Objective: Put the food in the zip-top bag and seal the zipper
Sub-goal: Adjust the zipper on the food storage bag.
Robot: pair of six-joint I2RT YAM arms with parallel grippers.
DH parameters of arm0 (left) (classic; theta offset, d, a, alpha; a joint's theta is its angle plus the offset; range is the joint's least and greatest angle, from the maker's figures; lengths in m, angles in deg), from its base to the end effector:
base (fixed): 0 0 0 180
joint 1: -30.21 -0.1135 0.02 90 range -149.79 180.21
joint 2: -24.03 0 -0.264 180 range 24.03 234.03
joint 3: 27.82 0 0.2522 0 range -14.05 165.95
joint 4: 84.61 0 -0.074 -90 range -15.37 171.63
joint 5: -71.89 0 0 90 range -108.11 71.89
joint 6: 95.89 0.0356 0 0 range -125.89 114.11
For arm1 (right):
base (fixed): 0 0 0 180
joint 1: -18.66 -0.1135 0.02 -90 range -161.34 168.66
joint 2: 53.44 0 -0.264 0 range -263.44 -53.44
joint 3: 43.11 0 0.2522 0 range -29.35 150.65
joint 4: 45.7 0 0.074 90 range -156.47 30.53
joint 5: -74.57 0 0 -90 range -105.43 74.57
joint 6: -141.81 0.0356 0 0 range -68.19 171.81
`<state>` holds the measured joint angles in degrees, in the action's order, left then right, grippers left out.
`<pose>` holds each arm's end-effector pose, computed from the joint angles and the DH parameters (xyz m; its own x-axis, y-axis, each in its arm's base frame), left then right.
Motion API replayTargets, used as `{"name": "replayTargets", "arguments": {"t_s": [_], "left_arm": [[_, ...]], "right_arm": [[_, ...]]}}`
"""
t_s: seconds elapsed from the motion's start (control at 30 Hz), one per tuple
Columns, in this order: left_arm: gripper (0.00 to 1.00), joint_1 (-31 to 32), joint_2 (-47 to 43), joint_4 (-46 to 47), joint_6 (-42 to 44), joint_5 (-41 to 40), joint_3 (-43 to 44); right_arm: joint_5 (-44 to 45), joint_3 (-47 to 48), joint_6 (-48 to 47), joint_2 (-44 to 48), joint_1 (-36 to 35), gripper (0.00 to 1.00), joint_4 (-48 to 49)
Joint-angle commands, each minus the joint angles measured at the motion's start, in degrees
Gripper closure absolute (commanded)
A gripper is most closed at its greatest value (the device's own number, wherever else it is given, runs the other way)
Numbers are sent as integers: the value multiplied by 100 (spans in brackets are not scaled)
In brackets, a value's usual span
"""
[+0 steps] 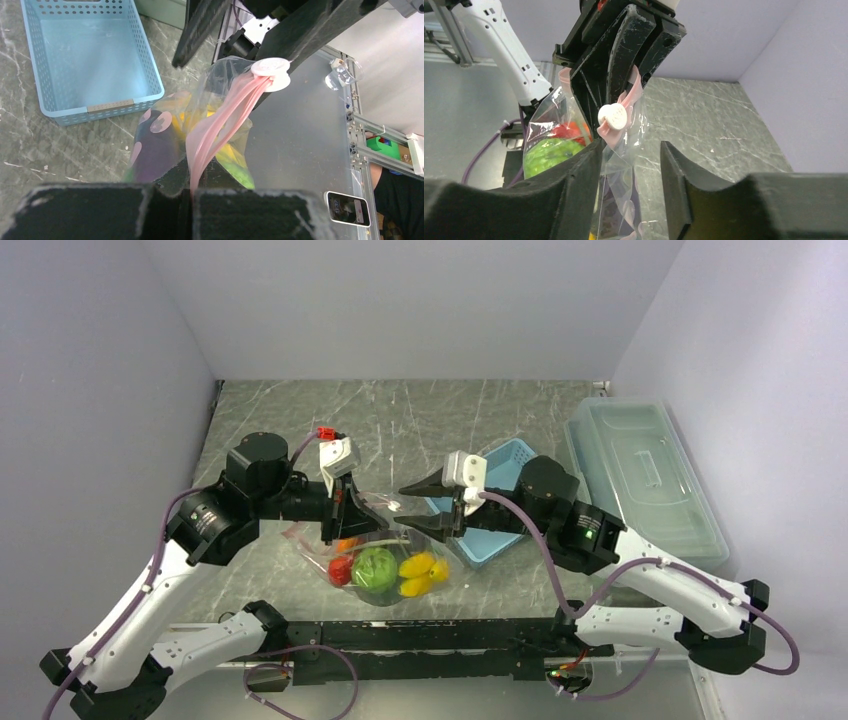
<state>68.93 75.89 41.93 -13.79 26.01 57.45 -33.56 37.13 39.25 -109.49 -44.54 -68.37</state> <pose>0.1101 -0.1200 0.4259 -0.3968 0.1917 -0.8977 0.9134 0.1791 -0.3655 0.0850 0.1928 0.4387 0.2266 -0.0097 -0.9739 -0.9623 0.1524 -0.2254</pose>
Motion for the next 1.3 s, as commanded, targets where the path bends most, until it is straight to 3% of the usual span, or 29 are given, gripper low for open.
{"name": "replayTargets", "arguments": {"t_s": [0.0, 0.13, 0.37, 0.6, 0.8, 0.83, 1.07, 1.27], "left_arm": [[100, 15, -97, 412, -93, 299, 322], [100, 20, -84, 419, -95, 370, 343], [100, 21, -19, 376, -44, 468, 365], [100, 17, -1, 402, -45, 597, 283], [100, 20, 18, 320, 65, 756, 287], [98, 21, 18, 270, 95, 739, 294], [57, 18, -73, -86, 402, 391, 407], [43, 21, -119, -150, 499, 61, 551]], "right_arm": [[-202, 250, -79, -82, -40, 57, 302], [-246, 293, -103, -129, -52, 67, 261], [-353, 355, -104, -169, -70, 76, 280], [-478, 565, -150, -287, -70, 100, 10], [-410, 827, -245, -388, -65, 100, -407], [-418, 890, -247, -400, -69, 100, -493], [-428, 1596, -227, -585, -70, 100, -1517], [-538, 2093, -112, -831, -69, 100, -2269]]}}
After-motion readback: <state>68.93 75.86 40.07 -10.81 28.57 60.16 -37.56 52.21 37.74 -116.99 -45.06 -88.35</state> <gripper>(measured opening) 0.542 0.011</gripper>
